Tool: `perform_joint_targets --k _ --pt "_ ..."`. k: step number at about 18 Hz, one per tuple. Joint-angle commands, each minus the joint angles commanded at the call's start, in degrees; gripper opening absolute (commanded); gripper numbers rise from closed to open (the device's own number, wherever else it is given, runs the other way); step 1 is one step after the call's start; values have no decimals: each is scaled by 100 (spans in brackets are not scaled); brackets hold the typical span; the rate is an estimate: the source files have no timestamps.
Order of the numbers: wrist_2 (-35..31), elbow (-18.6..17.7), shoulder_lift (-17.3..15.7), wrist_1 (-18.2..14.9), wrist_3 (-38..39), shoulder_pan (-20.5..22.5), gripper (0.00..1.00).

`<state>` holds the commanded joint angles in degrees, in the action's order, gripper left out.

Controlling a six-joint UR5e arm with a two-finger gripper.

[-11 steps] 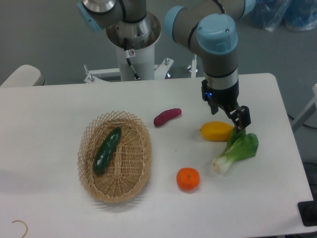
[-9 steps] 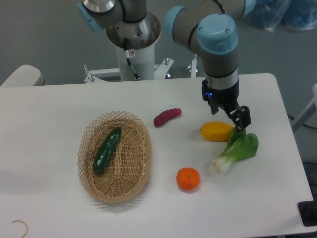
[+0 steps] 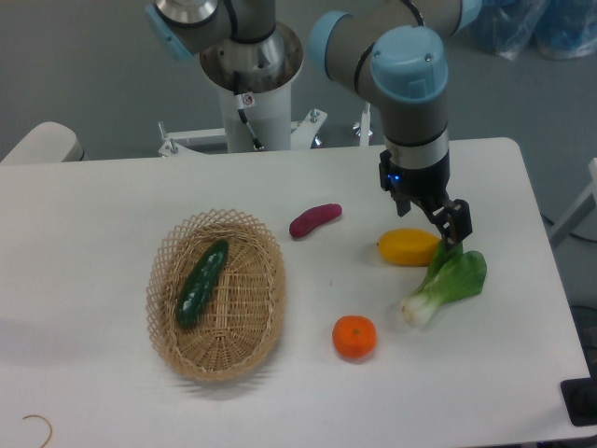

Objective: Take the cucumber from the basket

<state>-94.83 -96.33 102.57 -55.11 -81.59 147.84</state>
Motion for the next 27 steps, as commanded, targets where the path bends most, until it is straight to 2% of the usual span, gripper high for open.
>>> perform_joint_targets --k 3,5,11,15,17,19,23,27 --pt "17 -97 -53 9 1527 -456 100" --pt "114 -140 -88 0 2215 -773 100" --pt "650 -913 -501 35 3859 -1301 100" --pt "607 -1335 -501 123 4537 -1627 100" --pt "606 -1502 -527 350 4608 -1714 100" --pt "607 -1529 -440 562 4617 -1986 100" --pt "624 -1477 -106 677 4503 -2312 100" --pt "633 -1459 26 659 3625 -2383 100"
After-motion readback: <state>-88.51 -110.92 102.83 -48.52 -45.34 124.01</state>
